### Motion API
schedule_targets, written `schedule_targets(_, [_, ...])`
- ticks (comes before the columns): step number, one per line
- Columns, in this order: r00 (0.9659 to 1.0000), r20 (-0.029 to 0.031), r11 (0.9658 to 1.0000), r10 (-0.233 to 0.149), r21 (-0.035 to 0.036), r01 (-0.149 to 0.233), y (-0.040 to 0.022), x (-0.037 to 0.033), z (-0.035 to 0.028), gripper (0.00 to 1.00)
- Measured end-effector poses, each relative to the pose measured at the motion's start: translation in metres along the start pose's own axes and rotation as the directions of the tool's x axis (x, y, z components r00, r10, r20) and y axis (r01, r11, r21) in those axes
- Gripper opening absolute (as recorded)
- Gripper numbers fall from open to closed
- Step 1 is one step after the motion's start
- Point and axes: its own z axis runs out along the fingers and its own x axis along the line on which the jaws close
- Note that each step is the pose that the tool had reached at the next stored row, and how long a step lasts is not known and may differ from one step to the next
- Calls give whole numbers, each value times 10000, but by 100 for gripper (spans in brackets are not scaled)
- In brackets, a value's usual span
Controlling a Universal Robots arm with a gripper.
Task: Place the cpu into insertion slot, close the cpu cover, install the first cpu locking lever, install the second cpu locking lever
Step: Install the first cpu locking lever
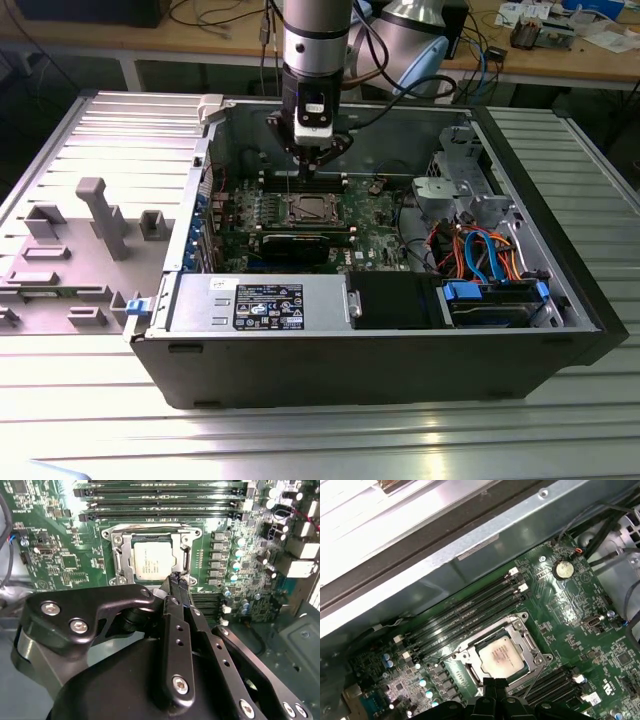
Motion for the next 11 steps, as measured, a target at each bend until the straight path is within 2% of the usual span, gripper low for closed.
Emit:
schedule_targets(7, [9977, -2, 9977, -679, 9, 679, -1, 0, 0, 11])
schedule_targets(11, [9934, -5, 9934, -1148, 14, 1148, -1, 0, 0, 11])
